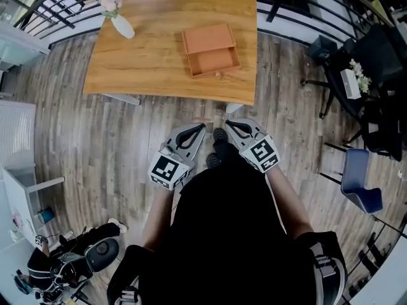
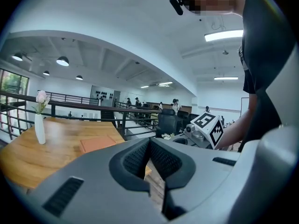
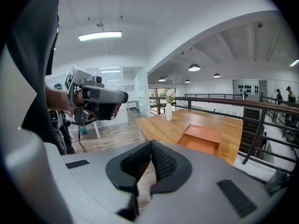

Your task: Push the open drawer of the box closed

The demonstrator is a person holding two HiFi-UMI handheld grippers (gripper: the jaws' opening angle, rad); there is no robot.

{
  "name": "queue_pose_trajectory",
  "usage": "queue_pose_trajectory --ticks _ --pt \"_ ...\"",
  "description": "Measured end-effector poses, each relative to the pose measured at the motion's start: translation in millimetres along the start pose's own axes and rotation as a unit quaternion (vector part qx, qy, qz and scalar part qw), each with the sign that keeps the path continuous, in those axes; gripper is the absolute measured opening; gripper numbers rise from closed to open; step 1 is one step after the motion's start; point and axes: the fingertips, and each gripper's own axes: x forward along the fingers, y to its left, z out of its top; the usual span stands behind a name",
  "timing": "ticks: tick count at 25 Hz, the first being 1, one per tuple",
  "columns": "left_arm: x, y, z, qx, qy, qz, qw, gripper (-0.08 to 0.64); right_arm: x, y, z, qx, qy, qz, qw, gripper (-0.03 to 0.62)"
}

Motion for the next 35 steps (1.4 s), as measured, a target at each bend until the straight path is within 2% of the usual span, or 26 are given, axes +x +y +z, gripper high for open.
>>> queue_pose_trajectory --ticks 4,10,19,22,30,35 --pt "22 25 16 0.006 -0.001 0.000 1.0000 0.022 22 -13 15 -0.017 0.004 0.028 0.999 0.015" --pt "51 48 23 0.011 0.012 0.010 0.9998 0.021 40 -33 2 -0.025 0.029 0.055 0.998 0.015" --pt "80 74 34 0.007 0.025 0.037 0.9990 0.022 54 -73 3 -0.010 0.027 0.078 0.996 0.015" --pt "102 68 37 0.009 0.023 0.046 0.9986 0.023 48 -87 -5 -0.008 0.026 0.093 0.995 0.015" --pt "118 108 37 0.002 0.018 0.066 0.9977 0.023 85 -116 -22 -0.004 0.050 0.119 0.992 0.015" --pt "125 114 32 -0.005 0.020 0.081 0.9965 0.023 89 -134 -35 -0.012 0.062 0.124 0.990 0.015"
